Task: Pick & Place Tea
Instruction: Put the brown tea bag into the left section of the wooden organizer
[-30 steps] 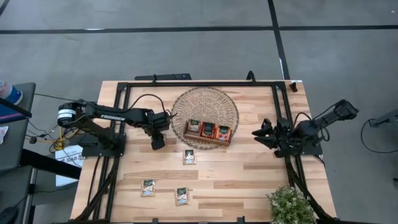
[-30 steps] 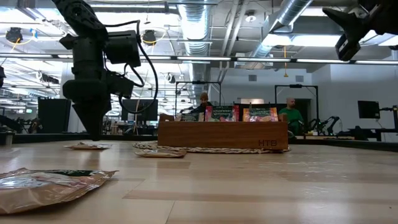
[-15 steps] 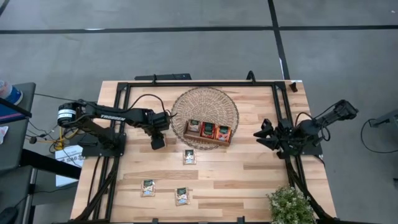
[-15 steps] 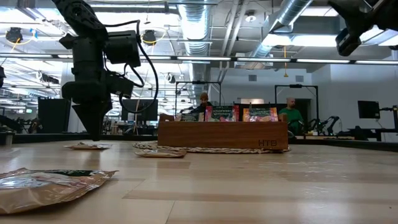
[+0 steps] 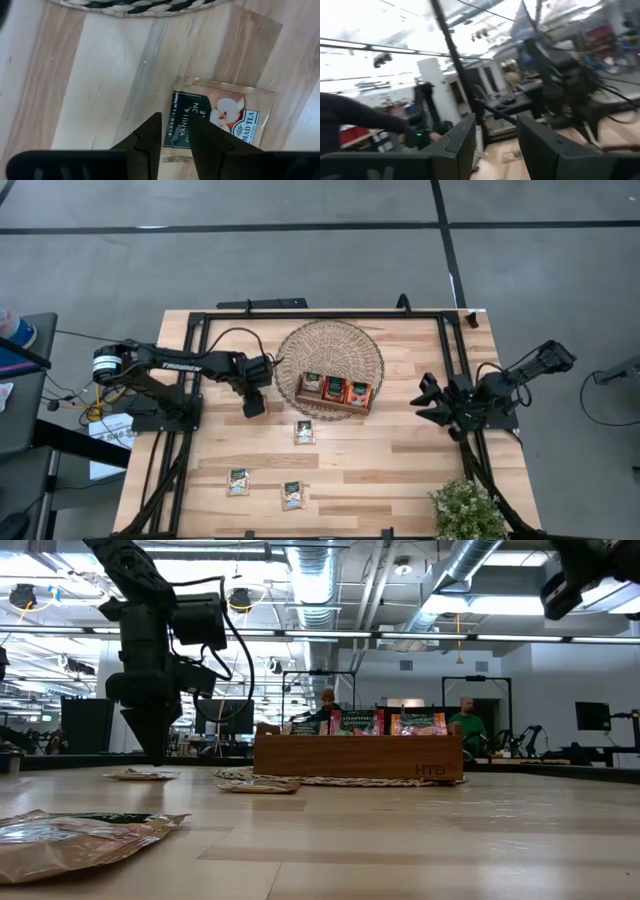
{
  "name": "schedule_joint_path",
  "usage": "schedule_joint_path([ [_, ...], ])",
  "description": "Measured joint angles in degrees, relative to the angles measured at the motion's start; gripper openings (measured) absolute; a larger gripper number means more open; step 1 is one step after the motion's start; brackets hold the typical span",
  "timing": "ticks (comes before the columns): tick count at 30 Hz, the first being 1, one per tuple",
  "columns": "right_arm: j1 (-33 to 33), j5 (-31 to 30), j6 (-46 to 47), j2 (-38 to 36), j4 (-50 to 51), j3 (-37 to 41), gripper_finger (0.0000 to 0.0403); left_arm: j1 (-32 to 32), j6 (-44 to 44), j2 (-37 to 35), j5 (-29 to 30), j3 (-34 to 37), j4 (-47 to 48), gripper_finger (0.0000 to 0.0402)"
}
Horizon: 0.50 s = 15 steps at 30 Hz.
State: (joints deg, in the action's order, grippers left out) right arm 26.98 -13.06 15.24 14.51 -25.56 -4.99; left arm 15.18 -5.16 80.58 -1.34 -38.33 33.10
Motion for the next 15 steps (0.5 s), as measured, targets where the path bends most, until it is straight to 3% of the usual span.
schedule_joint_path([
  [5, -0.1, 4.4, -0.3, -2.1, 0.3, 0.0, 0.0134, 0.6, 1.6, 0.0, -1.5, 0.0, 0.0, 0.0085],
  [15, -0.1, 4.7, -0.3, -10.2, 5.6, 0.0, 0.0134, 0.6, 1.6, 4.1, -4.4, -0.3, -0.5, 0.0085],
])
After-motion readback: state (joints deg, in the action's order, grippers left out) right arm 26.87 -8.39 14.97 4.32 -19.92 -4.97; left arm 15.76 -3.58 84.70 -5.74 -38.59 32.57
